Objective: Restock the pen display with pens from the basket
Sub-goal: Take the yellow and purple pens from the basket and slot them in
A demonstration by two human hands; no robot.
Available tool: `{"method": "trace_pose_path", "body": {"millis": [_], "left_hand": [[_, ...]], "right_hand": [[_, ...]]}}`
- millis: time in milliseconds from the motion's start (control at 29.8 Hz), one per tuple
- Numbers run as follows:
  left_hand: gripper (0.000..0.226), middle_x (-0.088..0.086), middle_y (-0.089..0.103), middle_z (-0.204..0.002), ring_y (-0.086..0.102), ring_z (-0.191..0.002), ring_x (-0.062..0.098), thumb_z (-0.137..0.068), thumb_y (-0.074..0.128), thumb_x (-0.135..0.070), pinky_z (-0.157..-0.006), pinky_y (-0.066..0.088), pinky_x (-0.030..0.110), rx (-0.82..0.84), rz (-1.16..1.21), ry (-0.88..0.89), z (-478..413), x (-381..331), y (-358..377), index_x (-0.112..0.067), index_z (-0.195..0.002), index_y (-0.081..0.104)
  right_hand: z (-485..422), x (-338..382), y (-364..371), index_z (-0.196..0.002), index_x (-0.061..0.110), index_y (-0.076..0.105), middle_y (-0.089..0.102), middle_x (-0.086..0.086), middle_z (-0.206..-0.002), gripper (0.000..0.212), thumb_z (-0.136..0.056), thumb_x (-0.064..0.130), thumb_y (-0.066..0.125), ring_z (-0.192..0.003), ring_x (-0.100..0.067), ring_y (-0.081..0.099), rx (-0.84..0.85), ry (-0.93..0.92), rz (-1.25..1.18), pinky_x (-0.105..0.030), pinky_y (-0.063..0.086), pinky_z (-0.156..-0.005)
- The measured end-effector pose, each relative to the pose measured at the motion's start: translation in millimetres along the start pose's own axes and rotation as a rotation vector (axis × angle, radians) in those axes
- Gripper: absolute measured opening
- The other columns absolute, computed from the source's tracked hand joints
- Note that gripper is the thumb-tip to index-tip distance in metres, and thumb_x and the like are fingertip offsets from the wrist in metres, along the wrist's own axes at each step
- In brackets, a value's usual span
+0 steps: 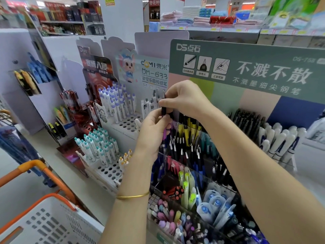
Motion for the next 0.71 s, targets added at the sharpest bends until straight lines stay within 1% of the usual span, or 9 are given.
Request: {"method": "trace_pose_path", "body": {"millis": [101, 201, 336, 403, 437, 504, 571, 638, 705], "left_hand": [[0.020, -0.002, 0.062, -0.087, 0.055, -0.073, 0.006, -0.098, 0.052, -0.006, -0.065, 0.048, 0.018, -0.062, -0.054, -0.033, -1, 4, -8, -0.022, -0.105, 0.061], [0.021, 0.002, 0.061, -0.100, 0.058, -0.078, 0.008, -0.096, 0.056, -0.005, -0.064, 0.049, 0.019, -0.125, -0.088, -0.074, 0, 10, -18, -0.020, -0.111, 0.058], [0.019, 0.004, 0.062, -0.106, 0.059, -0.082, 0.008, -0.097, 0.054, -0.005, -0.064, 0.049, 0.019, -0.151, -0.088, -0.101, 2, 11, -20, -0.024, -0.101, 0.057], [0.019, 0.005, 0.063, -0.109, 0.059, -0.084, 0.008, -0.097, 0.053, -0.005, -0.065, 0.049, 0.019, -0.154, -0.096, -0.103, 3, 11, -19, -0.024, -0.102, 0.056], [0.019, 0.005, 0.063, -0.109, 0.059, -0.084, 0.008, -0.097, 0.053, -0.005, -0.066, 0.050, 0.019, -0.156, -0.099, -0.104, 3, 11, -20, -0.023, -0.103, 0.056], [0.019, 0.004, 0.063, -0.108, 0.060, -0.085, 0.008, -0.098, 0.052, -0.005, -0.067, 0.050, 0.020, -0.164, -0.108, -0.105, 3, 11, -21, -0.022, -0.106, 0.056], [0.019, 0.003, 0.063, -0.108, 0.060, -0.085, 0.008, -0.098, 0.052, -0.004, -0.067, 0.050, 0.021, -0.167, -0.117, -0.107, 3, 11, -21, -0.021, -0.107, 0.056], [0.020, 0.003, 0.063, -0.108, 0.059, -0.086, 0.009, -0.098, 0.052, -0.004, -0.069, 0.050, 0.021, -0.165, -0.127, -0.108, 4, 11, -21, -0.022, -0.106, 0.056], [0.020, 0.003, 0.063, -0.108, 0.059, -0.086, 0.009, -0.097, 0.052, -0.004, -0.069, 0.050, 0.022, -0.162, -0.135, -0.110, 4, 10, -22, -0.023, -0.105, 0.055]], "right_hand": [[-4, -9, -21, -0.081, -0.002, 0.067, 0.062, -0.005, -0.070, 0.029, -0.091, 0.024, 0.061, -0.059, -0.015, 0.053, -0.284, 0.071, -0.142, -0.028, 0.044, -0.061], [-1, -16, -39, -0.089, 0.003, 0.065, 0.064, -0.003, -0.081, 0.024, -0.096, 0.024, 0.056, -0.076, -0.018, 0.058, -0.544, 0.096, -0.105, -0.032, 0.047, -0.072], [0, -16, -18, -0.094, 0.008, 0.064, 0.066, -0.003, -0.086, 0.016, -0.095, 0.022, 0.057, -0.080, -0.020, 0.056, -0.451, 0.040, 0.105, -0.030, 0.043, -0.075], [0, -18, -8, -0.101, 0.008, 0.061, 0.069, -0.006, -0.090, 0.015, -0.092, 0.021, 0.060, -0.088, -0.027, 0.058, -0.425, 0.021, 0.153, -0.036, 0.047, -0.082], [-2, -20, -4, -0.102, 0.008, 0.060, 0.069, -0.007, -0.092, 0.016, -0.092, 0.021, 0.061, -0.091, -0.030, 0.057, -0.406, 0.027, 0.185, -0.038, 0.048, -0.080], [-7, -22, 4, -0.099, 0.009, 0.063, 0.069, -0.007, -0.094, 0.018, -0.092, 0.026, 0.060, -0.097, -0.032, 0.055, -0.334, 0.035, 0.316, -0.036, 0.046, -0.073], [-11, -22, 13, -0.091, 0.009, 0.066, 0.068, -0.006, -0.097, 0.022, -0.093, 0.029, 0.058, -0.105, -0.033, 0.052, -0.218, 0.031, 0.479, -0.035, 0.041, -0.075], [-12, -20, 18, -0.079, 0.012, 0.057, 0.065, -0.007, -0.099, 0.022, -0.093, 0.028, 0.057, -0.111, -0.032, 0.046, -0.111, 0.044, 0.597, -0.034, 0.034, -0.074], [-13, -17, 20, -0.078, 0.016, 0.050, 0.063, -0.008, -0.104, 0.022, -0.093, 0.030, 0.058, -0.113, -0.031, 0.043, -0.048, 0.055, 0.664, -0.034, 0.030, -0.074]]}}
Point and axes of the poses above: each hand's wrist, its own z-axis away from the middle knuckle, its own y-axis out of the palm, x = y × z, the point moved 6 cm from there along -z, towards the middle knuckle
